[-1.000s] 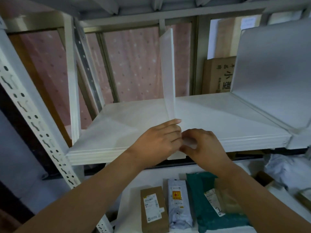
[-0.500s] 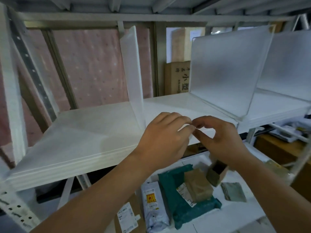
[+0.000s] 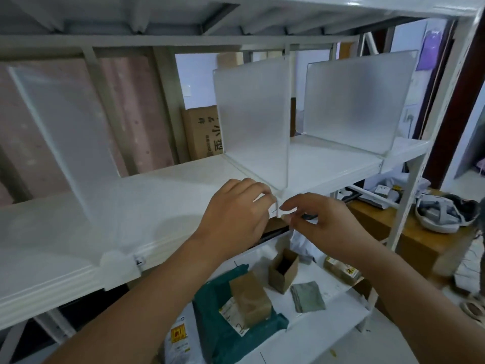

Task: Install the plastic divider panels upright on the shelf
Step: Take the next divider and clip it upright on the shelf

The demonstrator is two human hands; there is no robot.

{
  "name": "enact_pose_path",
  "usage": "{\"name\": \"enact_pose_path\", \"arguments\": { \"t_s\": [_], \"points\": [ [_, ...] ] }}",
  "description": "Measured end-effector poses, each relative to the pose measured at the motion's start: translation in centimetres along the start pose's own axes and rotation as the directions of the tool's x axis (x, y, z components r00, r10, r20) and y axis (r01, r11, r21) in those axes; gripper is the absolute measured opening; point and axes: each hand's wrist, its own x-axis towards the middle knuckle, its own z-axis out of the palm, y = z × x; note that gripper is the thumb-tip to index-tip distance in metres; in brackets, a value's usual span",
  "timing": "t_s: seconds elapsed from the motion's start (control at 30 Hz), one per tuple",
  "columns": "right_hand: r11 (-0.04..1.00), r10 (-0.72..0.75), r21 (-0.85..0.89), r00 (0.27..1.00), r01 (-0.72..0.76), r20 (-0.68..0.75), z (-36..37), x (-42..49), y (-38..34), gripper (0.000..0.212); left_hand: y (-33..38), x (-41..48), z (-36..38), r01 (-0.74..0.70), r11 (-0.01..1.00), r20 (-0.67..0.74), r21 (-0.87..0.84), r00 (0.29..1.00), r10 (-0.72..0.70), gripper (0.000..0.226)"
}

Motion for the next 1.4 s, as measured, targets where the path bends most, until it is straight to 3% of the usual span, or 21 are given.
{"name": "enact_pose_path", "arguments": {
  "t_s": [0.33, 0.5, 0.73, 1.07, 1.23, 1.4],
  "points": [
    [0.999, -0.046, -0.010, 0.996, 0.047, 0.078, -4.7, 2.9, 6.1, 0.018, 2.6, 4.4, 4.0, 0.106, 0.989, 0.098, 0.107, 0.988, -0.117, 0.037],
    [0.992, -0.097, -0.065, 0.988, 0.106, 0.119, -4.5, 5.6, 7.7, 0.020, 2.7, 5.7, 4.2, 0.126, 0.980, 0.081, 0.153, 0.987, -0.139, 0.042],
    [0.982, -0.143, -0.105, 0.983, 0.155, 0.118, -2.8, 9.9, 9.2, 0.031, 0.9, 8.0, 5.3, -0.108, 0.956, 0.179, 0.273, 0.982, 0.060, 0.033],
    [0.966, -0.257, 0.032, 0.935, 0.257, 0.245, -1.2, 13.2, 10.4, 0.029, -2.2, 10.3, 7.2, -0.273, 0.905, 0.314, 0.325, 0.934, 0.169, 0.020],
    [0.944, -0.322, 0.172, 0.905, 0.283, 0.278, -1.1, 14.8, 10.6, 0.022, -2.7, 12.5, 7.0, -0.412, 0.848, 0.413, 0.333, 0.873, 0.261, 0.026],
    [0.929, -0.331, 0.276, 0.890, 0.248, 0.314, -0.6, 15.6, 11.8, 0.028, -3.7, 12.9, 6.9, -0.519, 0.794, 0.500, 0.318, 0.803, 0.325, 0.029]
  ]
}}
